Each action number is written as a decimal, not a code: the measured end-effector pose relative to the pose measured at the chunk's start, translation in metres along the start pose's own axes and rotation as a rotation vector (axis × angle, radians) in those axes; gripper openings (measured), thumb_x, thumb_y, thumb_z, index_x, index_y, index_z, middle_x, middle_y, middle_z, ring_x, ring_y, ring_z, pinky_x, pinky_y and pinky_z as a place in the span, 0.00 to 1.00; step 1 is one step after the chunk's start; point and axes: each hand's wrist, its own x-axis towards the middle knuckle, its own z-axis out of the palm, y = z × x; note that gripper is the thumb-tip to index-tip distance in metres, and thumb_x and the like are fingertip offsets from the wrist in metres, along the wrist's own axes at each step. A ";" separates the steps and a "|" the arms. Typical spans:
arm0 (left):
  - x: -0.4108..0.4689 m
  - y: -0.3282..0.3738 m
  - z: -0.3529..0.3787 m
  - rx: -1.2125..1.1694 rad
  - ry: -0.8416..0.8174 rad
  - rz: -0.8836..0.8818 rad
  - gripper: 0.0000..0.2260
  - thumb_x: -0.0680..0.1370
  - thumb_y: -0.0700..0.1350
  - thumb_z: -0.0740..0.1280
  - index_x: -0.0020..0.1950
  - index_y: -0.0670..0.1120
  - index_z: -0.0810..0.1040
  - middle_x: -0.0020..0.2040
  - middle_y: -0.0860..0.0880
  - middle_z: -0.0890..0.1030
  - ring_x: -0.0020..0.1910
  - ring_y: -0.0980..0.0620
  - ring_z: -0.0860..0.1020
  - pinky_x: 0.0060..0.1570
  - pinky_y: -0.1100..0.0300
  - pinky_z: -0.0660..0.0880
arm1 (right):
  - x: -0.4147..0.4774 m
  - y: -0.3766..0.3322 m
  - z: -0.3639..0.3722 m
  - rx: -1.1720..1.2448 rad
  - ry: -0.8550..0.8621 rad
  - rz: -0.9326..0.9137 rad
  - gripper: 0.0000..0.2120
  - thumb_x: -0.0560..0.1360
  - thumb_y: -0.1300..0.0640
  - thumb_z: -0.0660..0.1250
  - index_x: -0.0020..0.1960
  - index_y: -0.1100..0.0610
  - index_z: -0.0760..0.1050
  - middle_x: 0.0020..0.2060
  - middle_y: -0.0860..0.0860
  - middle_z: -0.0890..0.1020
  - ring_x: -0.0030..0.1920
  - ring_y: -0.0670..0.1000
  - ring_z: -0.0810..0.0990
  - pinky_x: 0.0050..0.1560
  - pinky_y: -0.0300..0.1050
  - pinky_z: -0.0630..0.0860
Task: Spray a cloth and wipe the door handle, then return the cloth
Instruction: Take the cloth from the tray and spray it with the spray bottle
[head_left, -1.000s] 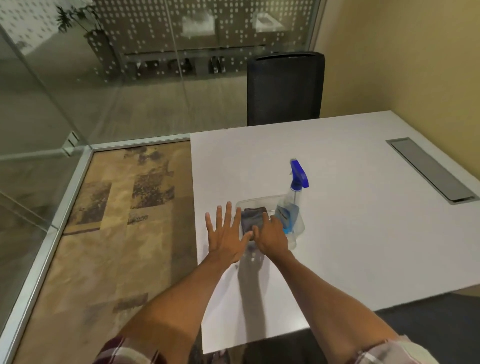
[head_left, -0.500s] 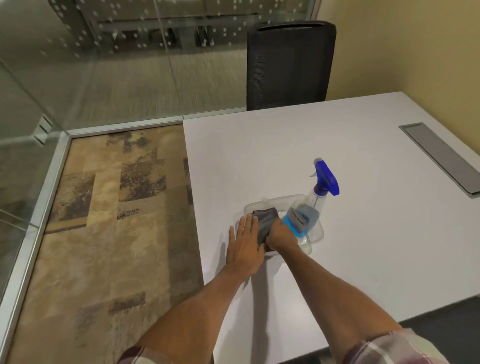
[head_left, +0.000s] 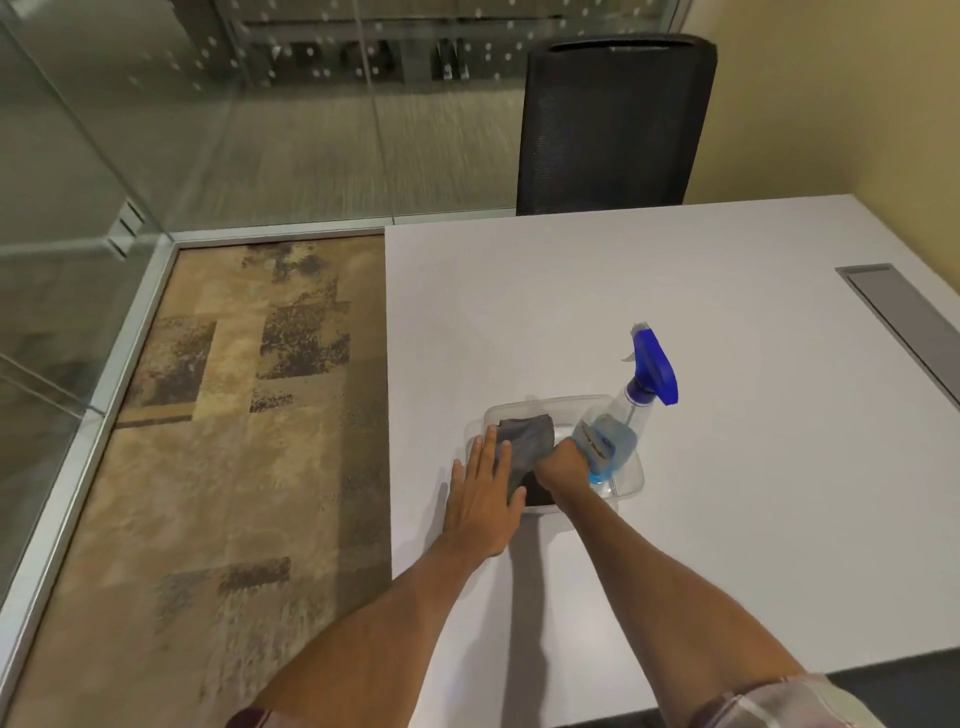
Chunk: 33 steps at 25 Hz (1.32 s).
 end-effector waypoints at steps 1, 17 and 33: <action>0.000 0.001 -0.001 -0.006 -0.009 -0.012 0.32 0.85 0.59 0.50 0.84 0.49 0.39 0.82 0.46 0.35 0.81 0.45 0.37 0.78 0.46 0.38 | -0.002 0.000 -0.002 0.091 0.002 0.016 0.15 0.77 0.61 0.63 0.62 0.64 0.68 0.57 0.60 0.77 0.58 0.57 0.77 0.58 0.47 0.75; -0.022 0.043 -0.098 -1.955 0.073 -0.503 0.33 0.79 0.70 0.54 0.66 0.46 0.78 0.59 0.42 0.83 0.55 0.44 0.84 0.53 0.49 0.83 | -0.109 -0.032 -0.054 0.288 0.138 -0.658 0.07 0.75 0.58 0.66 0.51 0.58 0.72 0.43 0.52 0.83 0.39 0.49 0.80 0.39 0.32 0.75; -0.045 0.012 -0.144 -2.433 0.111 -0.248 0.37 0.75 0.75 0.56 0.58 0.43 0.83 0.51 0.37 0.86 0.47 0.39 0.85 0.44 0.46 0.82 | -0.143 -0.058 -0.092 0.645 0.047 -0.394 0.16 0.70 0.55 0.75 0.53 0.60 0.76 0.44 0.54 0.81 0.44 0.53 0.81 0.41 0.36 0.76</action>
